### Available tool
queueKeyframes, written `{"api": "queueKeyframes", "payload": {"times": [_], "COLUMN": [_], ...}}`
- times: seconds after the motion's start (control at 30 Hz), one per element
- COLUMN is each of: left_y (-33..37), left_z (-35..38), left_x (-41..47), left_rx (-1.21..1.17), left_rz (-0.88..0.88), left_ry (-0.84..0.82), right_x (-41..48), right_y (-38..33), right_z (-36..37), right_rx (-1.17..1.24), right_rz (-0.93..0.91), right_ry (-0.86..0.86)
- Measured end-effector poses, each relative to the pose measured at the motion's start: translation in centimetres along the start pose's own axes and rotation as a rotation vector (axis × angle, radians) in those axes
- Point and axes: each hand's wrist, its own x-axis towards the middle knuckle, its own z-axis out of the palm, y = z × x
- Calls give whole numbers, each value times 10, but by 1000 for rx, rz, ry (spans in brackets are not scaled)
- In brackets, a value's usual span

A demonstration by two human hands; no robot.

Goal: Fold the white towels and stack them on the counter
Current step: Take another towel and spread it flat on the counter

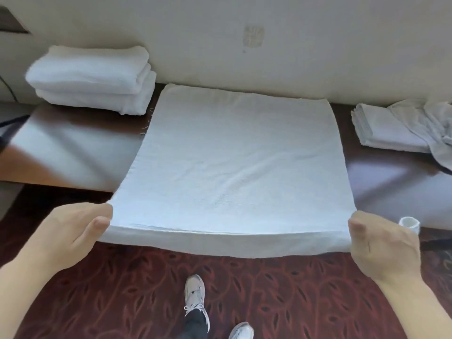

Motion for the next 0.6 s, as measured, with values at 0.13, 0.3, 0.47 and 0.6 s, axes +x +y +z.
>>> {"api": "queueKeyframes", "payload": {"times": [0.13, 0.3, 0.47, 0.6], "left_y": [3, 1, -20, -36], "left_z": [-7, -4, 4, 12], "left_x": [5, 53, 105, 144], "left_rx": [84, 195, 155, 143], "left_rz": [-17, -89, -180, -158], "left_ry": [37, 64, 72, 61], "right_x": [6, 51, 94, 124], "right_y": [-5, -10, -8, -11], "right_z": [-7, 9, 23, 30], "right_rx": [-10, -65, -155, -177], "right_rz": [0, 50, 137, 163], "right_ry": [77, 4, -54, -91]}}
